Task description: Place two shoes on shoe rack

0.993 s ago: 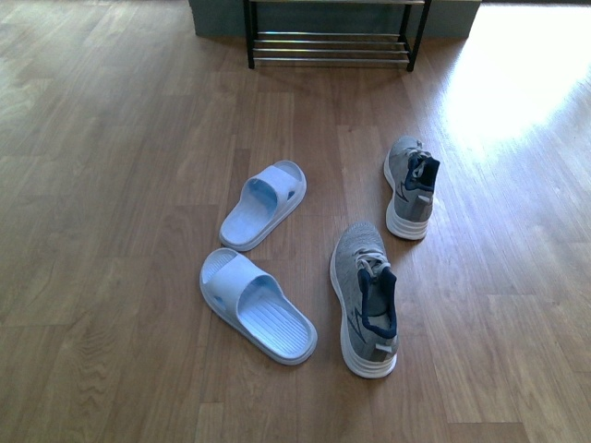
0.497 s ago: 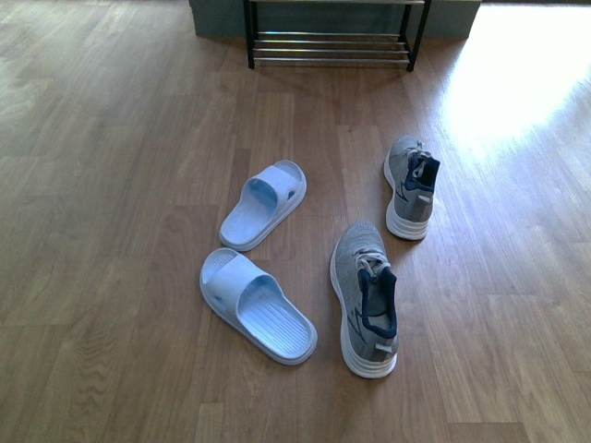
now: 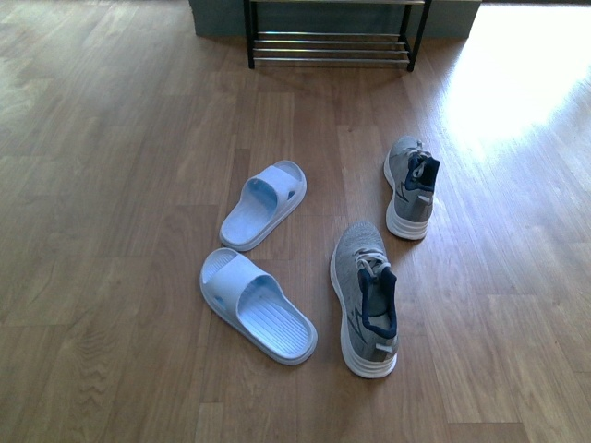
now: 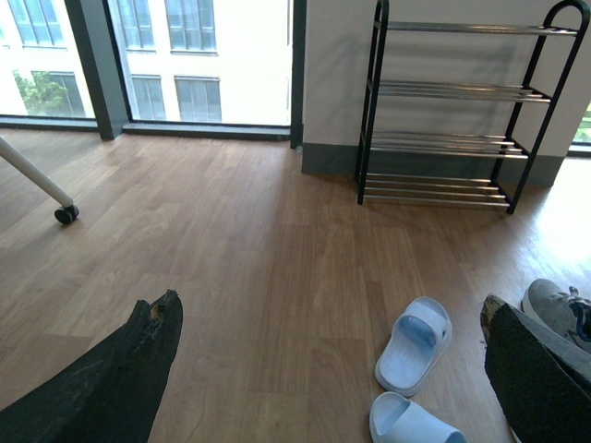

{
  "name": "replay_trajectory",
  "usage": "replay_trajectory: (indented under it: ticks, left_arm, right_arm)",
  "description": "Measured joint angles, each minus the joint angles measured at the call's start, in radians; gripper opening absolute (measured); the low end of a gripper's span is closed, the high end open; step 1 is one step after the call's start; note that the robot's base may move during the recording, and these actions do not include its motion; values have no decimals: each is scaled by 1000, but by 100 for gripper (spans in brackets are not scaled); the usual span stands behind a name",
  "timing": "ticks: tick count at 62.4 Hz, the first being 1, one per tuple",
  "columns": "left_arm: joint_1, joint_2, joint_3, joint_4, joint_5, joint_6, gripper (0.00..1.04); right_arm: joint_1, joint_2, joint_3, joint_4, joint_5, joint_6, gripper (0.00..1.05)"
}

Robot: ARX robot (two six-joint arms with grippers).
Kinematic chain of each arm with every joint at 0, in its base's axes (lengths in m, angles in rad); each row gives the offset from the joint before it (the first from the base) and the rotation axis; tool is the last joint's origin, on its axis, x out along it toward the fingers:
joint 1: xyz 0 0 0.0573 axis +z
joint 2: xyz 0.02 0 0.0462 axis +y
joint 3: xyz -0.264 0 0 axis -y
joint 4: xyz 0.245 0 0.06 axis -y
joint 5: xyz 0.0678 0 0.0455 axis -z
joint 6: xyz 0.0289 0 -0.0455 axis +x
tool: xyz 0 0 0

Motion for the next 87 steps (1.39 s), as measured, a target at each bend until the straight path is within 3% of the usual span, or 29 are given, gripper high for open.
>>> replay_trajectory:
  ticks: [87]
  left_arm:
    - [0, 0, 0, 0, 0, 0, 95]
  right_arm:
    - [0, 0, 0, 0, 0, 0, 95]
